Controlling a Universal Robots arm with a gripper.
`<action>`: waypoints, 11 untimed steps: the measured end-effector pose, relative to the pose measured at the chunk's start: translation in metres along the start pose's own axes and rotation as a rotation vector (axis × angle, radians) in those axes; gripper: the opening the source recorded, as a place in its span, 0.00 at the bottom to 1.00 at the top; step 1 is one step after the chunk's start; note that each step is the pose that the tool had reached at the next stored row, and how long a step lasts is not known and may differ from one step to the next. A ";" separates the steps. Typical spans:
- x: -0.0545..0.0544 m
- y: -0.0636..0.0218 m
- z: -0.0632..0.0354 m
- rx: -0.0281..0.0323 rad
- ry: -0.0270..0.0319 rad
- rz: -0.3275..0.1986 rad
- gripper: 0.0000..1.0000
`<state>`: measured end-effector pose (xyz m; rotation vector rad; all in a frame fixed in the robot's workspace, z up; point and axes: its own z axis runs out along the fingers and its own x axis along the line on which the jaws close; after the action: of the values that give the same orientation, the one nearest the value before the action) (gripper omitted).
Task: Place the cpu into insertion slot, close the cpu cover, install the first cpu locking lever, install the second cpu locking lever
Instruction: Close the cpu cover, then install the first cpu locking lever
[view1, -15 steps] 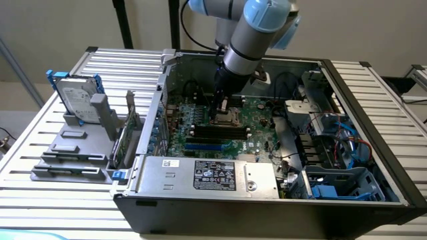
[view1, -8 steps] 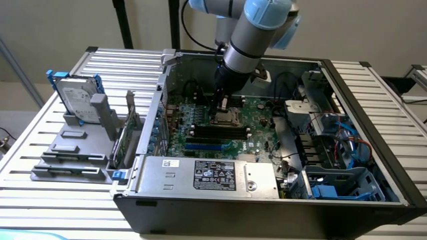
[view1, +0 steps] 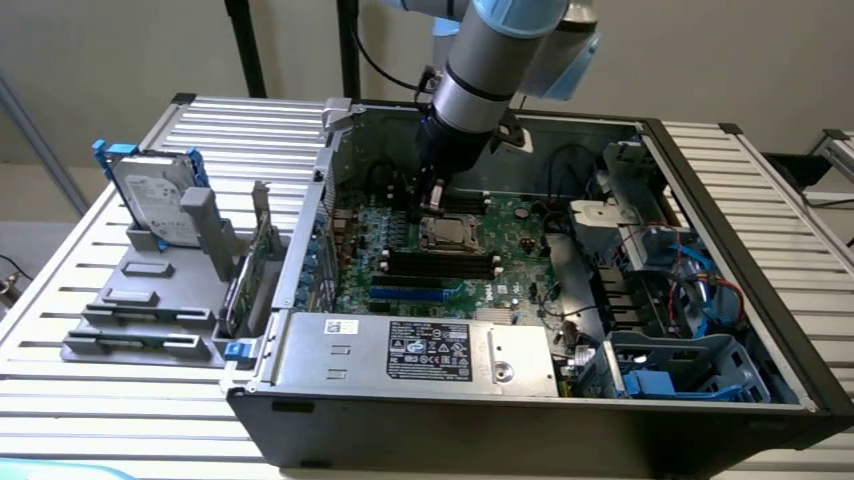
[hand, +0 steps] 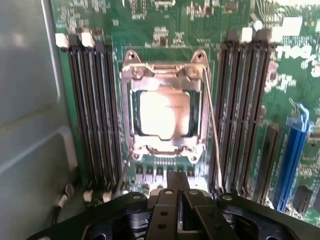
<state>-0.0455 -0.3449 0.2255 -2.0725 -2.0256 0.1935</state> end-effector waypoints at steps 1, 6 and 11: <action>-0.001 -0.0044 0.0003 0.0000 0.0000 0.000 0.11; -0.007 -0.0180 0.0022 -0.0001 0.0001 0.000 0.11; -0.007 -0.0180 0.0022 0.0001 0.0000 0.000 0.11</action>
<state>-0.0637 -0.3517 0.2276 -2.0725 -2.0256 0.1936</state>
